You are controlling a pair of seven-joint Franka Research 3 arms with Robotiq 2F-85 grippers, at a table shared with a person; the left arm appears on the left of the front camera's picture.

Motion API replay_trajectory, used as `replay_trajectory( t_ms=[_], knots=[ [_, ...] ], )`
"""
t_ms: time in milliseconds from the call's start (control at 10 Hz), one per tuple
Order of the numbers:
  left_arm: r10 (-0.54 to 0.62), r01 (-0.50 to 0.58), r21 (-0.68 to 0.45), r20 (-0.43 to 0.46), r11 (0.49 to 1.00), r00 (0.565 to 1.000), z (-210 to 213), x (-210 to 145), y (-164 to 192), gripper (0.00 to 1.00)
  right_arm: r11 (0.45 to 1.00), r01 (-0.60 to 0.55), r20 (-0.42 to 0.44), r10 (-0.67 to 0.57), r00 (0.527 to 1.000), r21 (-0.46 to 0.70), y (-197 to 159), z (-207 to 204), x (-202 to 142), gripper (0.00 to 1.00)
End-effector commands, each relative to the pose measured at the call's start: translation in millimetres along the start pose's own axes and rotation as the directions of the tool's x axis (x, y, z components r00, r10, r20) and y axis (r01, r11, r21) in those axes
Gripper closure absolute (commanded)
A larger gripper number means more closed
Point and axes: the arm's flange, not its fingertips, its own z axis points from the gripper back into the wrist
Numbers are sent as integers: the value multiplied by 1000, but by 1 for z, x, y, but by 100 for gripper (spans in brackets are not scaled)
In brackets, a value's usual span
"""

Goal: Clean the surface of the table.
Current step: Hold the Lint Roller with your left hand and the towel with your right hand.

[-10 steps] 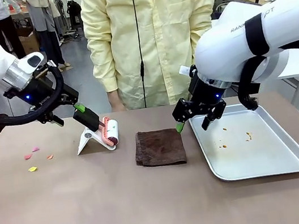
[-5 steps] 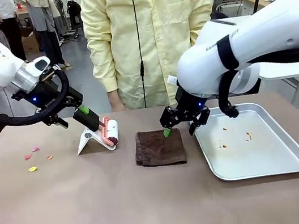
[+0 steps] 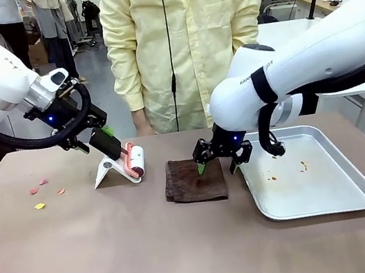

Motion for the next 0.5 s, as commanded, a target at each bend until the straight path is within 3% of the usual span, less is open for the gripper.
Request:
replay_trajectory(
  t_ms=[0, 400],
  knots=[
    [30, -30, -24, -12, 999, 999, -7, 7, -1, 0, 998, 43, 14, -43, 999, -47, 14, -8, 12, 0],
    [42, -42, -21, -11, 999, 999, -9, 8, -1, 0, 997, 56, 2, -56, 998, -59, 16, -13, 16, 0]
  ],
)
